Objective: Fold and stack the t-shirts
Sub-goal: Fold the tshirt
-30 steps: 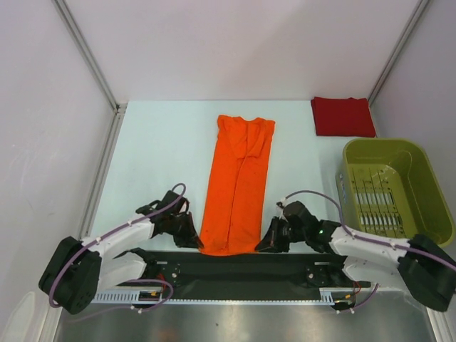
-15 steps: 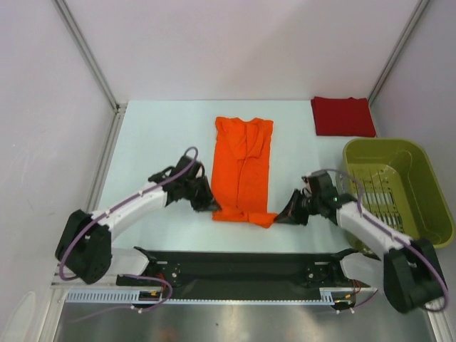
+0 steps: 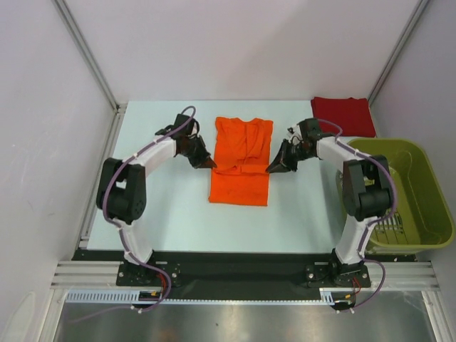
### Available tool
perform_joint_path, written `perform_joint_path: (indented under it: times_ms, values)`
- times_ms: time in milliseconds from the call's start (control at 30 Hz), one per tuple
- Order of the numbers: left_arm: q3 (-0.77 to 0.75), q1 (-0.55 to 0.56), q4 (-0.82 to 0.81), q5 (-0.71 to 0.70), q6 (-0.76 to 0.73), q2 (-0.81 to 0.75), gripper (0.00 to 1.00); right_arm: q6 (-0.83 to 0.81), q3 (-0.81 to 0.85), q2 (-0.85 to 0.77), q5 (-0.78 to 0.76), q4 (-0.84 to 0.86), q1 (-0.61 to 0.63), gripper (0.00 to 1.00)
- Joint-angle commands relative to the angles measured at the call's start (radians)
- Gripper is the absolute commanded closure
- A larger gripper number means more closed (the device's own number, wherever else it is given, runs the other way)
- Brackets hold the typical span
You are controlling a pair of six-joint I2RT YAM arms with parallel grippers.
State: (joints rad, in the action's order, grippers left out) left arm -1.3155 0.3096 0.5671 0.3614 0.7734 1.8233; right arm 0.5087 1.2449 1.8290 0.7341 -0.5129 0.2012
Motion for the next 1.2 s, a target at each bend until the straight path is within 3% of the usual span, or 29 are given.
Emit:
perform_joint_path:
  times_ms: [0, 267, 433, 567, 633, 667, 700, 767, 867, 967, 1167]
  values:
    - [-0.106, -0.026, 0.004, 0.037, -0.048, 0.073, 1.0, -0.044, 0.123, 0.104, 0.073, -0.075, -0.011, 1.0]
    - [-0.231, -0.033, -0.019, 0.099, -0.04, 0.223, 0.99, -0.048, 0.274, 0.249, 0.088, -0.136, -0.02, 1.0]
    - [-0.266, -0.038, -0.041, 0.113, -0.051, 0.274, 0.93, -0.044, 0.291, 0.279, 0.067, -0.138, -0.032, 1.0]
    - [-0.313, -0.05, -0.023, 0.111, -0.106, 0.306, 0.87, -0.039, 0.335, 0.331, 0.064, -0.115, -0.057, 0.94]
    - [-0.359, -0.066, -0.006, 0.076, -0.138, 0.317, 0.8, -0.058, 0.404, 0.402, 0.079, -0.143, -0.072, 0.84]
    - [-0.382, -0.073, 0.017, 0.073, -0.172, 0.329, 0.75, -0.067, 0.492, 0.426, 0.08, -0.165, -0.077, 0.74]
    - [-0.411, -0.081, 0.04, 0.044, -0.193, 0.335, 0.72, -0.078, 0.546, 0.449, 0.073, -0.186, -0.083, 0.72]
    - [-0.5, -0.093, 0.11, -0.033, -0.282, 0.329, 0.64, -0.127, 0.682, 0.478, -0.01, -0.277, -0.106, 0.66]
    - [-0.574, -0.092, 0.193, -0.13, -0.389, 0.27, 0.62, -0.223, 0.781, 0.446, -0.179, -0.427, -0.106, 0.49]
    - [-0.44, -0.064, 0.13, -0.118, -0.442, 0.15, 0.62, -0.254, 0.69, 0.33, -0.193, -0.428, -0.076, 0.46]
    - [0.022, 0.006, -0.061, 0.079, -0.39, -0.105, 0.59, -0.142, 0.169, 0.06, -0.127, -0.149, 0.026, 0.43]
